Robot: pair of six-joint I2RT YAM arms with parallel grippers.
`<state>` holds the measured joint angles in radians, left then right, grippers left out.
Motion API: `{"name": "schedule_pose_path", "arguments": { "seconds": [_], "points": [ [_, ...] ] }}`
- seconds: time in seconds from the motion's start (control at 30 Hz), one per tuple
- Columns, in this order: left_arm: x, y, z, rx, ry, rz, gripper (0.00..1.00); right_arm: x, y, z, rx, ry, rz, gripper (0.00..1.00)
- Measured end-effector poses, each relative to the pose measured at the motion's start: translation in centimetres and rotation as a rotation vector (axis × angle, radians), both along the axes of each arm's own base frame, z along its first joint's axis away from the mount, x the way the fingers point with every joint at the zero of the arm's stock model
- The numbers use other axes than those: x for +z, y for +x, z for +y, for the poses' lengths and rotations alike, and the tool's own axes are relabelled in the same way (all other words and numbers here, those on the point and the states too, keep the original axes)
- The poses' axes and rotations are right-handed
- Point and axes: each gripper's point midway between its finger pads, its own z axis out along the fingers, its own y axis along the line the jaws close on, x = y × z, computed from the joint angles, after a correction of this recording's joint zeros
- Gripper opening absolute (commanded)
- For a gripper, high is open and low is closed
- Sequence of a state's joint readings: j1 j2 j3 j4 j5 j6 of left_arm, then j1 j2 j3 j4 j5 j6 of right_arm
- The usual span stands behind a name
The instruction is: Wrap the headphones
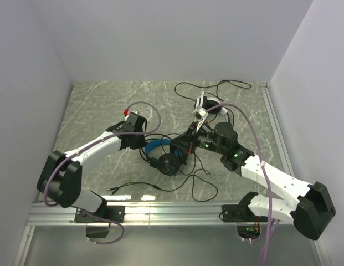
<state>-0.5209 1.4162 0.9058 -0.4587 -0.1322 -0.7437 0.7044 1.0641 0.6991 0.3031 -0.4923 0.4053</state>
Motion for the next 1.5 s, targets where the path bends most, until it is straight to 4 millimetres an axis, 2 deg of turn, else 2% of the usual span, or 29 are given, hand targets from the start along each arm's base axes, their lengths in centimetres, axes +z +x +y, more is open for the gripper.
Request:
{"name": "schedule_pose_path", "arguments": {
  "seconds": [0.03,0.1,0.13,0.27,0.37,0.67,0.83,0.93,1.1,1.17,1.27,1.37,1.5],
  "points": [
    [-0.2,0.4,0.1,0.007,0.016,0.005,0.3,-0.5,0.1,0.0,-0.002,-0.01,0.009,0.0],
    [-0.6,0.9,0.1,0.013,0.04,0.014,0.41,-1.5,0.2,0.1,-0.002,-0.027,0.028,0.0],
    [-0.8,1.0,0.2,0.015,0.05,0.017,0.5,-2.2,0.2,0.1,-0.002,-0.036,0.039,0.0],
    [-1.4,0.7,0.1,0.007,0.075,0.029,0.59,-5.1,-0.4,-0.4,-0.003,-0.075,0.091,0.0],
    [-1.6,0.6,0.0,0.0,0.085,0.032,0.59,-5.7,-0.5,-0.5,-0.003,-0.084,0.104,0.0],
    [-4.3,0.3,0.6,0.002,0.146,0.082,0.54,-5.2,-0.5,-0.5,-0.003,-0.069,0.088,0.0],
    [-4.4,0.1,0.3,-0.008,0.112,0.06,0.57,-5.2,-0.5,-0.5,-0.003,-0.068,0.086,0.0],
    [-3.4,-0.5,0.3,-0.022,0.076,0.041,0.58,-5.2,-0.5,-0.5,-0.003,-0.066,0.085,0.0],
    [-0.1,0.2,0.4,-0.015,-0.017,-0.028,0.57,-5.1,-0.5,-0.4,-0.002,-0.063,0.083,0.0],
    [1.2,0.5,1.2,0.01,-0.066,-0.066,0.56,-4.9,-0.5,-0.4,-0.002,-0.057,0.081,0.0],
    [2.0,0.7,2.8,0.055,-0.101,-0.095,0.55,-4.8,-0.5,-0.3,0.0,-0.051,0.082,0.0],
    [0.9,0.7,4.0,0.09,-0.093,-0.072,0.53,-4.8,-0.6,-0.3,0.004,-0.049,0.082,0.0],
    [-1.4,0.3,3.8,0.08,-0.082,-0.001,0.52,-4.7,-0.7,-0.3,0.009,-0.047,0.08,0.0]
  ]
}}
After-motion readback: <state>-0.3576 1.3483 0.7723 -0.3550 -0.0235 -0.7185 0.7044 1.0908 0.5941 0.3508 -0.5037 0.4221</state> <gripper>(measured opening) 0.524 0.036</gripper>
